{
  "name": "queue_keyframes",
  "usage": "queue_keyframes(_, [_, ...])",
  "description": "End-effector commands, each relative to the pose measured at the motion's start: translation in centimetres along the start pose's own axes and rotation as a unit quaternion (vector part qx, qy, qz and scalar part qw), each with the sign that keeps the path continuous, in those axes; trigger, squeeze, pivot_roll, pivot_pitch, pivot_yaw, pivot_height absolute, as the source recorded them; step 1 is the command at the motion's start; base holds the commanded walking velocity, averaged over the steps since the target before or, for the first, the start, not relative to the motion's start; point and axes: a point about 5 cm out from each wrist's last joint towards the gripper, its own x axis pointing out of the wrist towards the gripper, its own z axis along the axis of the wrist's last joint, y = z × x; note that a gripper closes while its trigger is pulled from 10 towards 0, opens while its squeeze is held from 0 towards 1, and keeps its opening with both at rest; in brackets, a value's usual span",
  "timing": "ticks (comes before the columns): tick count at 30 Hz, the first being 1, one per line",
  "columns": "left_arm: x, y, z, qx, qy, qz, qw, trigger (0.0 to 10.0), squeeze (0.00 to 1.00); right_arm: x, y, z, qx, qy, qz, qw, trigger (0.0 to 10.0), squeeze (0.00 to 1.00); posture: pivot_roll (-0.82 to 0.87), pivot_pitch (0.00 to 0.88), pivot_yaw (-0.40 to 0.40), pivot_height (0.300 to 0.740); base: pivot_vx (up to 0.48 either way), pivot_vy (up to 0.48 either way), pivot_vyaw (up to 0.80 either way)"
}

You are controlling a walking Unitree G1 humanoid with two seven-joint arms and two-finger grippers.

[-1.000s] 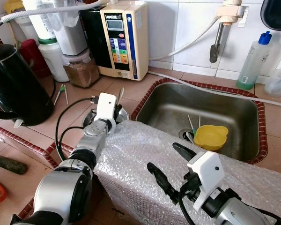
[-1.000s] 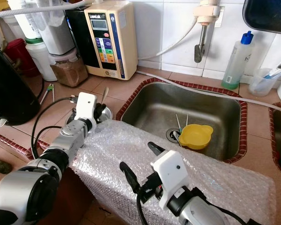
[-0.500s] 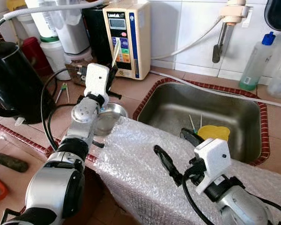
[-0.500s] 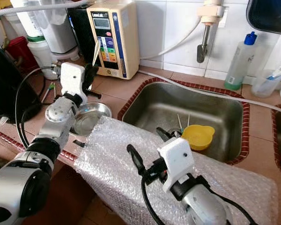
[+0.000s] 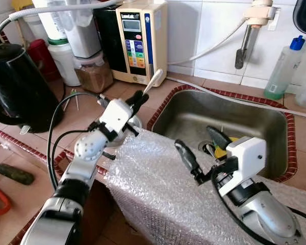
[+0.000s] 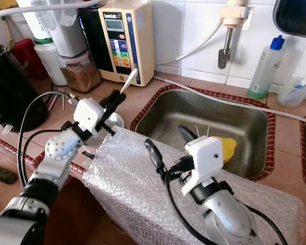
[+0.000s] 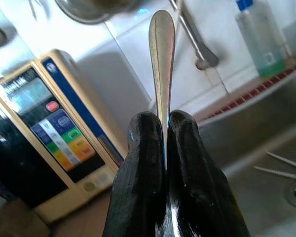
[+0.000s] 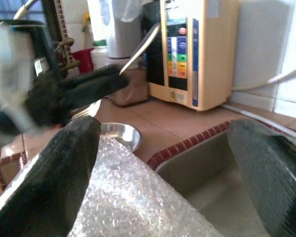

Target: Kitchen organization

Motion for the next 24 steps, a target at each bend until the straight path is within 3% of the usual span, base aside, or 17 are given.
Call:
queue_keyframes(1, [-0.1,-0.3,0.9,0.014,-0.019,-0.012,1.0,0.0,0.0,0.1,-0.1,0.4,0.005,-0.011,-0.003,1.0,10.0,0.0,-0.07,0.0,0.104,0.74,0.0,0.0,0.0])
queue_keyframes(7, [-0.7,-2.3,1.2,0.006,-0.033,-0.046,0.998,0.0,0.0,0.5,-0.5,1.0,0.035,-0.033,-0.015,0.999,10.0,0.0,-0.07,0.0,0.104,0.74,0.0,0.0,0.0])
queue_keyframes(16, [-0.3,-3.8,2.2,-0.026,-0.051,-0.071,0.996,0.0,0.0,1.7,-1.5,1.5,0.091,-0.059,-0.014,0.994,10.0,0.0,-0.07,0.0,0.111,0.74,0.0,0.0,0.0])
queue_keyframes(24, [-0.1,-5.0,2.9,-0.045,-0.063,-0.107,0.991,0.0,0.0,4.8,-2.7,1.0,0.112,-0.063,0.0,0.992,10.0,0.0,-0.07,0.0,0.118,0.74,0.0,0.0,0.0])
